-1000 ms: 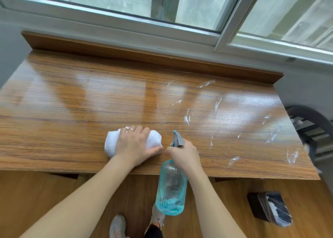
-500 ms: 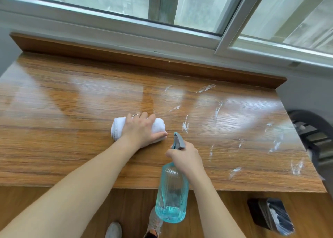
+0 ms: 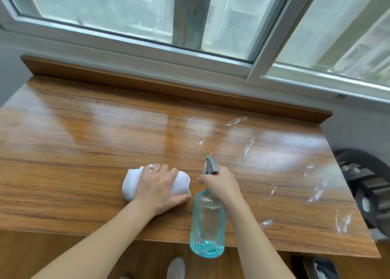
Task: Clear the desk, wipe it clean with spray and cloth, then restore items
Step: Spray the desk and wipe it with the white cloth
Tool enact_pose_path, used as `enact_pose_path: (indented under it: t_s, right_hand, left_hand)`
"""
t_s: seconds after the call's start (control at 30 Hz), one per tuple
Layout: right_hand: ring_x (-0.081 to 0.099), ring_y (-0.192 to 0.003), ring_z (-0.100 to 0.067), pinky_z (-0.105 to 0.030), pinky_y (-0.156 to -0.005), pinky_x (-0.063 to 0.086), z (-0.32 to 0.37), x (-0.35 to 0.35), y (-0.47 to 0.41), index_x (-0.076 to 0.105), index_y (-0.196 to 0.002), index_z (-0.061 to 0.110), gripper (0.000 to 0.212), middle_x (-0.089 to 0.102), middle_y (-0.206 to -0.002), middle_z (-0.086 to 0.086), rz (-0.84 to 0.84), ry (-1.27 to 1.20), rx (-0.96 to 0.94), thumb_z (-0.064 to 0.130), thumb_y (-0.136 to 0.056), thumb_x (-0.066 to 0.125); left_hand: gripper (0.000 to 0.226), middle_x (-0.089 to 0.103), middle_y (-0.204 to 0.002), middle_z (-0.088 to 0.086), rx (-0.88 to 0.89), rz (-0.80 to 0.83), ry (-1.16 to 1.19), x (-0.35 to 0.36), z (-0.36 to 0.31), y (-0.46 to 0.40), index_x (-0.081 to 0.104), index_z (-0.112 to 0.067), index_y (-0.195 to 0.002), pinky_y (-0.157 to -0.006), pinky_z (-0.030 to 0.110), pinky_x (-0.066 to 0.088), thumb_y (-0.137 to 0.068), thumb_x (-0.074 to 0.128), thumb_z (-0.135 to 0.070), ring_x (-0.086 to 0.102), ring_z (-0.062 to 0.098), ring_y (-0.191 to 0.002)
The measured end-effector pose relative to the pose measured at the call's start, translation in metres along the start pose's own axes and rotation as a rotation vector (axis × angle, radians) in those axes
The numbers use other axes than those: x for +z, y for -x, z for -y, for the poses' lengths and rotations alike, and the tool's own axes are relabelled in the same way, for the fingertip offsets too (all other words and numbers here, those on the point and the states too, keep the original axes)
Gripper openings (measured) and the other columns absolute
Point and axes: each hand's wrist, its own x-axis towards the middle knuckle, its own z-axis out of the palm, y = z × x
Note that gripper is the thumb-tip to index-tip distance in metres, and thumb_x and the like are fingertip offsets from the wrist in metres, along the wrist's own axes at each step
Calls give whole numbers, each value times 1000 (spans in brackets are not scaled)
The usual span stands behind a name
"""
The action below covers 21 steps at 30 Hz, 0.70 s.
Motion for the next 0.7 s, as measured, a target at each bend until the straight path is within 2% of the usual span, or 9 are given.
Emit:
enact_pose_path:
  t_s: [0.27,0.53,0.7]
  right_hand:
    - [53,-73,-23,-34,-63,39,19,-7,-36,54,-75,18,15,59,-75,2,70,24,-49,23,-81,66]
    - [59,-80,-23,-33,-64,41,17,-13,-59,55,-79,23,17,64,-84,2,118,70,-92,30,-83,70]
    - [61,-79,-20,-32,-64,42,12,-21,-70,58,-77,23,20,66,-81,5,146,29,-98,33,-79,74]
  left_hand:
    - [70,57,-74,4,40,-57,8,16,9,-37,59,-18,-76,-67,41,44,-59,53,-85,58,28,-71]
    - [84,67,-99,6,-104,42,-26,23,30,-136,60,-21,-95,-79,43,40,-63,30,-93,64,30,-92]
    - [83,67,-97,5,-110,6,-16,28,33,-140,61,-19,-94,-78,43,39,-65,32,-91,62,30,-91]
